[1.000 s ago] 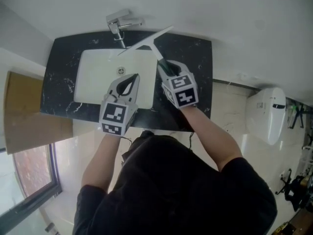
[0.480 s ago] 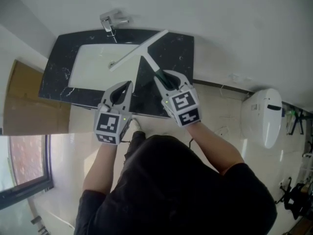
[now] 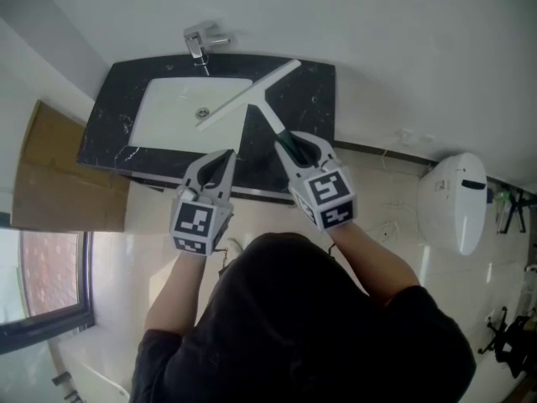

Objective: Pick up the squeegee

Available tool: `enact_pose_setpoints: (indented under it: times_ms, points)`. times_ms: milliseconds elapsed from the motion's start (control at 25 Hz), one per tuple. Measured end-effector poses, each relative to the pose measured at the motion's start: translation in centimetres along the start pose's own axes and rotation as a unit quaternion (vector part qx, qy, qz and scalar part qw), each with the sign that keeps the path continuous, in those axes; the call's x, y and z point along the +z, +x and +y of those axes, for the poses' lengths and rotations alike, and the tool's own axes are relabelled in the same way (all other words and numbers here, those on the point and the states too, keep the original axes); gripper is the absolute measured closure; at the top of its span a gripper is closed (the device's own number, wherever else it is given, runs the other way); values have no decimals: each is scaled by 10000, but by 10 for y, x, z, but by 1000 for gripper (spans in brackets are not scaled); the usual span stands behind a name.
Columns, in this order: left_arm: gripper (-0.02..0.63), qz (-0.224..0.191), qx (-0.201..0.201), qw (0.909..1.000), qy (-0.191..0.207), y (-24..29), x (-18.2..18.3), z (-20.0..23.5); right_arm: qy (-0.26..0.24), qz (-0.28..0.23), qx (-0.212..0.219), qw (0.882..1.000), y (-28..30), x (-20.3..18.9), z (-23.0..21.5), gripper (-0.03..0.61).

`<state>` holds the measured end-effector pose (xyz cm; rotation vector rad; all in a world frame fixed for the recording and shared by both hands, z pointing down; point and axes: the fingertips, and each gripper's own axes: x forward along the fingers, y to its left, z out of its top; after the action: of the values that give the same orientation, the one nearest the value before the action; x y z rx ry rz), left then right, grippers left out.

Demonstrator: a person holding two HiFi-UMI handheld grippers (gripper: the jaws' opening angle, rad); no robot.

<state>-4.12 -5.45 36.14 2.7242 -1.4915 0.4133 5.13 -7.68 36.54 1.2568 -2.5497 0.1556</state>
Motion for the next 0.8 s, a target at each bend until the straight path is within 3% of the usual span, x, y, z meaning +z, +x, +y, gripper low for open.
enact_pose_setpoints:
  times_ms: [800]
  points:
    - [609,-184,-201,9996,111,-15,11,17,7,-100,-238,9997,6,17,21,479]
